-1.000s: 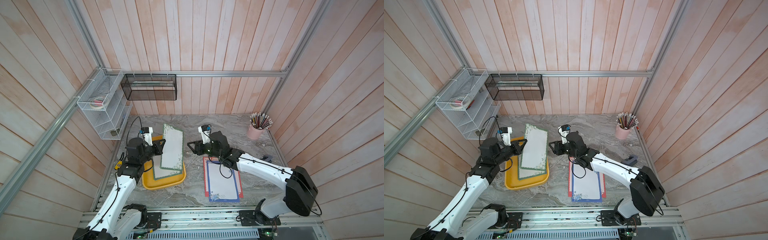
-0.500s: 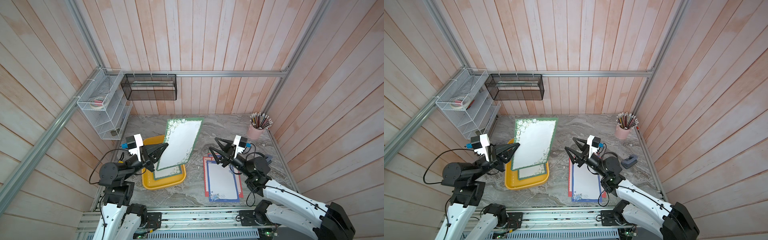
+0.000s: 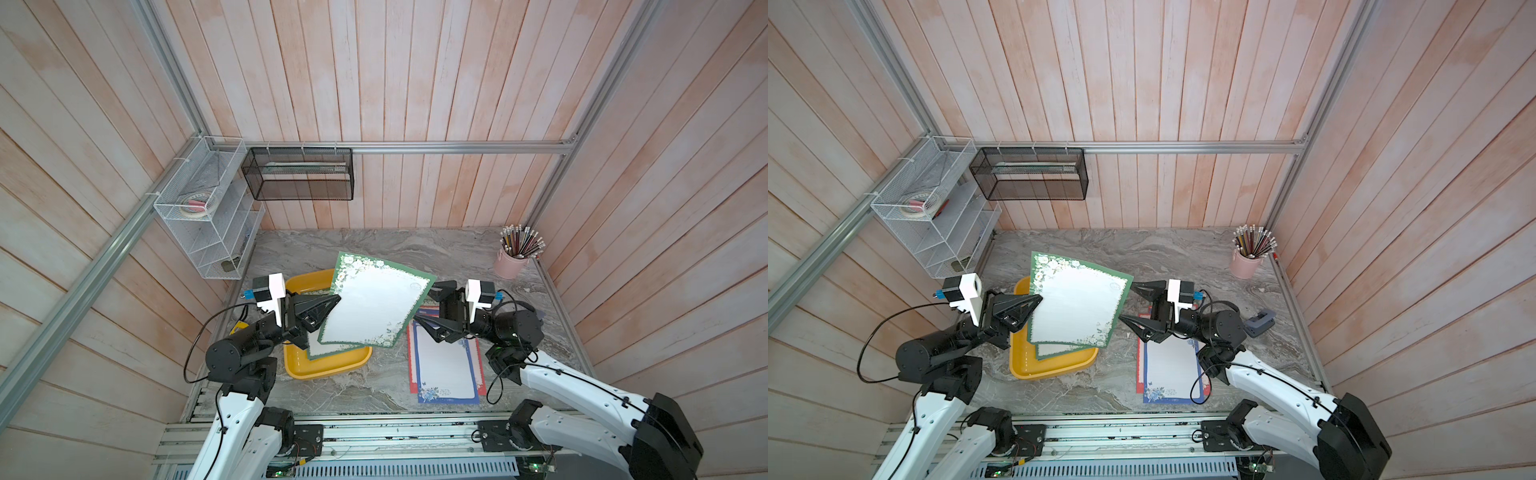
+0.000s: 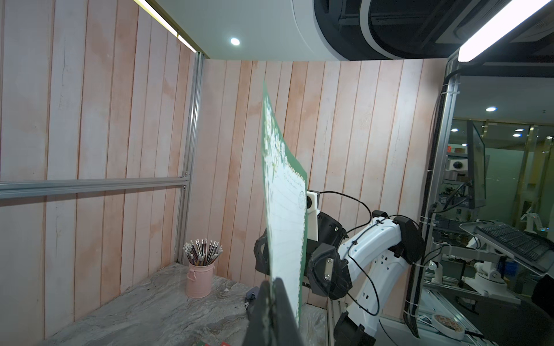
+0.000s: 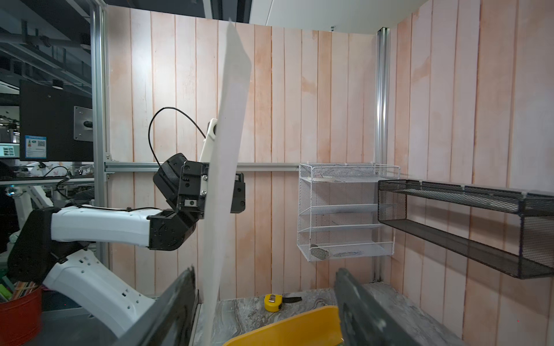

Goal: Take out the stationery paper from the storage box
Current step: Place the stationery paper at the center of the board.

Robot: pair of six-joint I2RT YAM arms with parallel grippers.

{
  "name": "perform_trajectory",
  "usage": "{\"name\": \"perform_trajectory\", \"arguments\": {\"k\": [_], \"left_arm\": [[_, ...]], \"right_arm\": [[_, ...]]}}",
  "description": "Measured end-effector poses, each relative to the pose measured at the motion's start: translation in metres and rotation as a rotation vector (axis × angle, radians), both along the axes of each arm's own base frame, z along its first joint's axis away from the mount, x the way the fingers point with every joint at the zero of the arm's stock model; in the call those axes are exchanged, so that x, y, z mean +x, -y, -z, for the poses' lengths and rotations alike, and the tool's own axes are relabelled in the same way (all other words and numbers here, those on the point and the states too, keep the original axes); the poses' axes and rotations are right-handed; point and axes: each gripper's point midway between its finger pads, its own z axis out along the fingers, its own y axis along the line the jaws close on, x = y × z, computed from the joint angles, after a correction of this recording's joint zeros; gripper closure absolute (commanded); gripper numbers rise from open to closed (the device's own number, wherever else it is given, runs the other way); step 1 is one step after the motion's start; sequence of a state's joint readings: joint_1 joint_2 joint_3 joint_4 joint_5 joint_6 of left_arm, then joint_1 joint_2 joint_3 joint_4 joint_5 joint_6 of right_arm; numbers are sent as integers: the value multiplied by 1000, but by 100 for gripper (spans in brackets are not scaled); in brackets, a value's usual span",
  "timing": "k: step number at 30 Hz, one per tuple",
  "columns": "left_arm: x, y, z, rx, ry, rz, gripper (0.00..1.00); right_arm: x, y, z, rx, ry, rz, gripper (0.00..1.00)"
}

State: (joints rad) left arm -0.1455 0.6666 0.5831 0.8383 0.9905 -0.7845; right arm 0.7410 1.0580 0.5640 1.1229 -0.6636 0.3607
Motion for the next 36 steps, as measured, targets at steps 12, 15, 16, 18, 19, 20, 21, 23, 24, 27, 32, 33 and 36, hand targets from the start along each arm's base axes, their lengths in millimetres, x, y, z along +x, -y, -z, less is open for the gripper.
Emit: {"name": "perform_trajectory", "arguments": {"k": [12,15,16,18,19,20,21,23,24,27,32,33,36], "left_arm": [[16,2,24,-56,-104,55,100],[17,1,23,-62,-102,43,100],[17,0,23,-63,-102,39,97],[18,0,25,-61,-101,29,72],[19,-1,26,-61,-100,21,57],[19,-1,26,-61,-101,13,41],[21,-2,26,-63,-103,2,26],[25,-3,28,-67,-115,-24,5],[28,-5,29,-71,-123,-43,2],[41,-10,34,-79,-158,-123,0],[62,-24,41,-72,-197,-290,0],[65,-27,42,-70,-197,-319,0],[72,-33,46,-57,-199,-383,0]], "right_arm": [[0,-30,10,1,-132,-166,77],[2,-31,13,-3,-164,-170,92],[4,-32,13,-4,-173,-165,97],[7,-32,15,-9,-196,-146,100],[10,-32,15,-11,-206,-130,100],[13,-31,15,-9,-213,-113,100],[15,-30,14,-6,-219,-92,100],[20,-26,10,4,-231,-52,100],[22,-24,8,7,-238,-31,100],[25,-14,6,2,-275,20,100],[28,1,25,-103,-399,108,100],[29,5,35,-144,-438,133,100],[33,17,66,-254,-556,198,100]]}}
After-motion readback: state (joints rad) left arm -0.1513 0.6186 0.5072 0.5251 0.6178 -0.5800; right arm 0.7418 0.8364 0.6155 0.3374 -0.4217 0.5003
